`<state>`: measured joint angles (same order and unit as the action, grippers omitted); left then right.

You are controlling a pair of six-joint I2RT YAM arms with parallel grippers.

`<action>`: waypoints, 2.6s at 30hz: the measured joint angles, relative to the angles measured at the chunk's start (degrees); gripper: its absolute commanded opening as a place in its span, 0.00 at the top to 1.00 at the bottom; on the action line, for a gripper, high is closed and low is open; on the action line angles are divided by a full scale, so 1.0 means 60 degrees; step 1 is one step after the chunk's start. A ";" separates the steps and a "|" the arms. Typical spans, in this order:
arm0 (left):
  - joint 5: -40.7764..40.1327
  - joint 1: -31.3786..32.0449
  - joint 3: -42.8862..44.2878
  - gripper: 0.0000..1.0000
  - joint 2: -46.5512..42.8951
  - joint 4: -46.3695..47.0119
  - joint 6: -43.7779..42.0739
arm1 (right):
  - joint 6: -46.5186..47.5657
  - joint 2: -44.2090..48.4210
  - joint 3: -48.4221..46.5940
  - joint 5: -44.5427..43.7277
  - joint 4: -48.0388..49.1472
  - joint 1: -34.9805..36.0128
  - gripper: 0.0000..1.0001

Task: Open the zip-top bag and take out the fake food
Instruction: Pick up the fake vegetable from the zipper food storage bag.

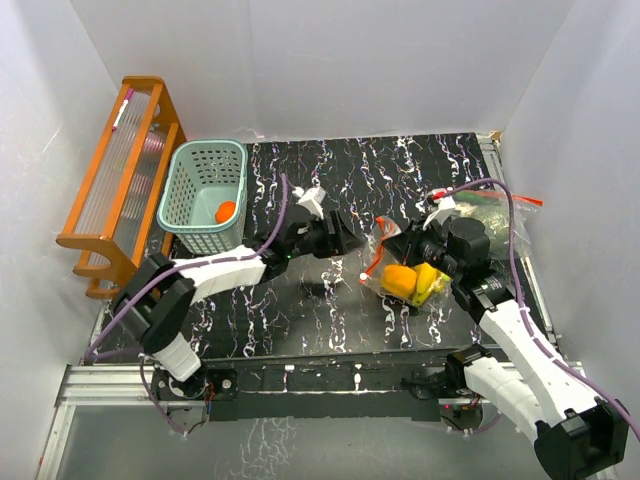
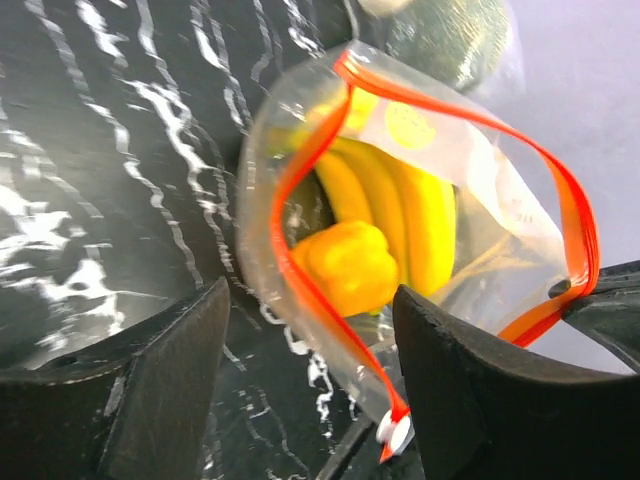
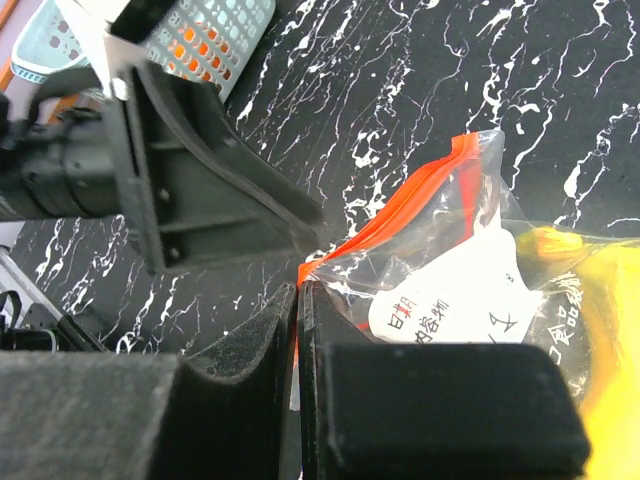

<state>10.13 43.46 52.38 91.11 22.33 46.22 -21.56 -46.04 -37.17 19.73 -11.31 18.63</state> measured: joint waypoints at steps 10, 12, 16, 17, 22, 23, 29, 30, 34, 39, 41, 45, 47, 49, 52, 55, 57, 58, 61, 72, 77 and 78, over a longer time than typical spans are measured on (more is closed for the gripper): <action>0.1537 0.1042 0.0688 0.59 0.2361 0.2375 0.1173 | -0.0248 0.0186 0.0681 0.0211 0.0098 0.0000 0.92; 0.1687 0.1177 0.0856 0.57 0.2728 0.2645 0.1300 | -0.0270 0.0175 0.0794 0.0215 0.0091 0.0000 0.92; 0.1610 0.1464 0.1104 0.56 0.3271 0.2535 0.1169 | -0.0324 0.0186 0.0849 0.0229 0.0095 0.0000 0.92; 0.1570 0.1534 0.1166 0.55 0.3395 0.2488 0.1115 | -0.0328 0.0204 0.0849 0.0233 0.0098 0.0000 0.92; 0.1450 0.1712 0.1206 0.42 0.3901 0.2499 0.1013 | -0.0331 0.0313 0.0849 0.0244 0.0098 0.0000 0.92; 0.1417 0.1730 0.1206 0.39 0.3982 0.2499 0.0980 | -0.0331 0.0328 0.0849 0.0244 0.0095 0.0000 0.92; 0.1279 0.1800 0.1282 0.16 0.4390 0.2568 0.0831 | -0.0328 0.0364 0.0849 0.0291 0.0069 0.0000 0.92; 0.1308 0.1807 0.1308 0.12 0.4433 0.2718 0.0849 | -0.0331 0.0364 0.0849 0.0313 0.0073 0.0000 0.92; 0.1388 0.1912 0.1330 0.03 0.4594 0.3344 0.0947 | -0.0408 0.0357 0.0860 0.0452 0.0127 0.0000 0.92; 0.1971 0.2007 0.1548 0.03 0.5169 0.4339 0.1184 | -0.0488 0.0262 0.1016 0.0670 0.0262 0.0000 0.92; 0.2269 0.2058 0.1883 0.03 0.5523 0.4568 0.1246 | -0.0495 0.0193 0.1038 0.0703 0.0280 0.0000 0.92; 0.2714 0.2222 0.2499 0.08 0.6113 0.5053 0.1362 | -0.0393 0.0157 0.1035 0.0696 0.0270 -0.0004 0.92; 0.2885 0.2269 0.2663 0.17 0.6288 0.5249 0.1377 | -0.0302 0.0135 0.1035 0.0718 0.0211 -0.0004 0.92; 0.3009 0.2295 0.2736 0.28 0.6393 0.5308 0.1366 | -0.0142 0.0084 0.1020 0.0794 0.0091 -0.0004 0.92; 0.3213 0.2339 0.2772 0.44 0.6521 0.5326 0.1355 | 0.0040 0.0073 0.1013 0.0925 -0.0055 0.0000 0.92; 0.3468 0.2371 0.2769 0.59 0.6652 0.5472 0.1512 | 0.0117 0.0073 0.1013 0.0962 -0.0164 -0.0004 0.92; 0.3559 0.2382 0.2677 0.63 0.6663 0.5686 0.1665 | 0.0124 0.0076 0.1013 0.0962 -0.0189 -0.0004 0.92; 0.3592 0.2386 0.2605 0.63 0.6663 0.5792 0.1738 | 0.0127 0.0076 0.1013 0.0958 -0.0189 -0.0004 0.92; 0.3683 0.2386 0.2364 0.64 0.6659 0.6105 0.1927 | 0.0164 0.0098 0.1009 0.0933 -0.0226 0.0000 0.92; 0.3661 0.2375 0.0390 0.66 0.4768 0.5588 0.1297 | 0.0550 -0.0342 0.0372 0.0725 -0.0659 0.0000 0.92; 0.3610 0.2109 -0.0758 0.66 0.3264 0.5180 0.0780 | 0.0619 -0.0492 0.0208 0.0707 -0.0608 0.0000 0.92; 0.3566 0.2004 -0.0841 0.66 0.3082 0.4962 0.0659 | 0.0623 -0.0492 0.0200 0.0707 -0.0605 0.0000 0.92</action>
<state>31.53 55.48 47.33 109.60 52.10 50.17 -17.82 -48.99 -35.97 23.97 -14.94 18.63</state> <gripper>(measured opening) 0.505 0.077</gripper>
